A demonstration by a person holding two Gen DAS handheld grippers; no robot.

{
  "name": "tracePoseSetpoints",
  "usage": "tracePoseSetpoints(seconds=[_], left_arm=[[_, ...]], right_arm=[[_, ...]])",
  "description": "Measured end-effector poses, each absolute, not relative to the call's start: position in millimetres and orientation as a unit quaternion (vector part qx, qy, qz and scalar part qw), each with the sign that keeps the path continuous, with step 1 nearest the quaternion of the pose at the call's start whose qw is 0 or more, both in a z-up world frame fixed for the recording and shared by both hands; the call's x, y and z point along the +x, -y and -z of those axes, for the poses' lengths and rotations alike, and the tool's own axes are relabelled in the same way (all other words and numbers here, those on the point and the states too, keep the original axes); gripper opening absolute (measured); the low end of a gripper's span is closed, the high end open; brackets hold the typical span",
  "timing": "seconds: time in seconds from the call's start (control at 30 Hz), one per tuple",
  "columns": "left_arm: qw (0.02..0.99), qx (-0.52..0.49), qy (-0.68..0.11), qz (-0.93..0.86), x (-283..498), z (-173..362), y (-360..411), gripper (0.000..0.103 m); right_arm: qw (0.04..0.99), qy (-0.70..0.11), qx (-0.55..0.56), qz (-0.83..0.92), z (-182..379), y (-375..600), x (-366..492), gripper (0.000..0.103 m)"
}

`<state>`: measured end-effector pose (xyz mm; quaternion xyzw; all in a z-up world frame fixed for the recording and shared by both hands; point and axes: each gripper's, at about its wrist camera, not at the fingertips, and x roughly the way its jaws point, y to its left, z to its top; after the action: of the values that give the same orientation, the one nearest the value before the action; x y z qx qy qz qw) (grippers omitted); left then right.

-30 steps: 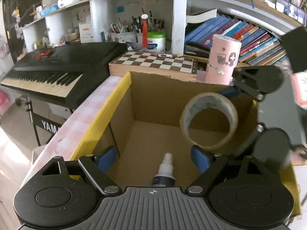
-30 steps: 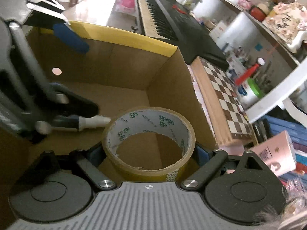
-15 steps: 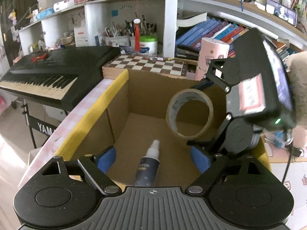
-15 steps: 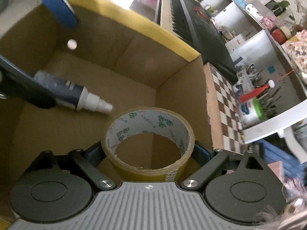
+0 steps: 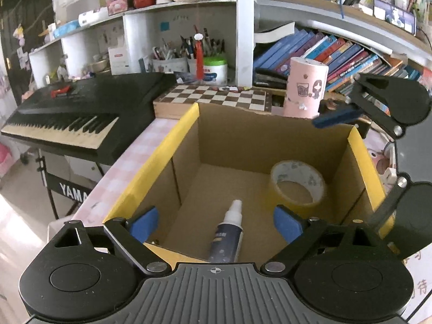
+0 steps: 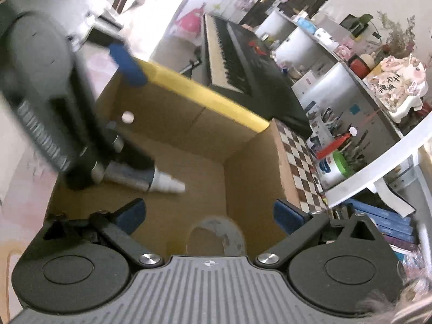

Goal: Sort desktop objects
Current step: 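Open the left tool to drop the spray bottle while the right tool releases the tape roll, then lift both tools out of the box and back away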

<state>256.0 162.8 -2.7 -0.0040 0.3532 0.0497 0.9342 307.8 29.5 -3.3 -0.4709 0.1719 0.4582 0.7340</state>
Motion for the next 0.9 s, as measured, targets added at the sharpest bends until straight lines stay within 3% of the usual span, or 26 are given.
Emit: tracePoseSetpoints(seconds=[0.23,0.5,0.7,0.9], left_arm=[[0.919,0.032,-0.39,-0.051,245.4,10.3,-151.8,0.091],[0.915,-0.057,-0.398,-0.031,229.3,-1.4,-133.4,0.091],[0.917,-0.072,-0.389,-0.047,229.6,-2.8,-131.7,0.092],[0.943,-0.082,-0.314,-0.066,218.7,-22.0,-137.0,0.093]], right_arm=[[0.762,-0.259,-0.456,-0.379,17.3,-16.0,359.8,0.103],[0.761,-0.198,-0.524,-0.327,31.1,-28.7,384.2,0.101],[0.789,-0.214,-0.459,-0.347,11.1,-25.7,407.4,0.101],[0.82,-0.196,-0.397,-0.363,-9.0,-9.1,372.0,0.101]])
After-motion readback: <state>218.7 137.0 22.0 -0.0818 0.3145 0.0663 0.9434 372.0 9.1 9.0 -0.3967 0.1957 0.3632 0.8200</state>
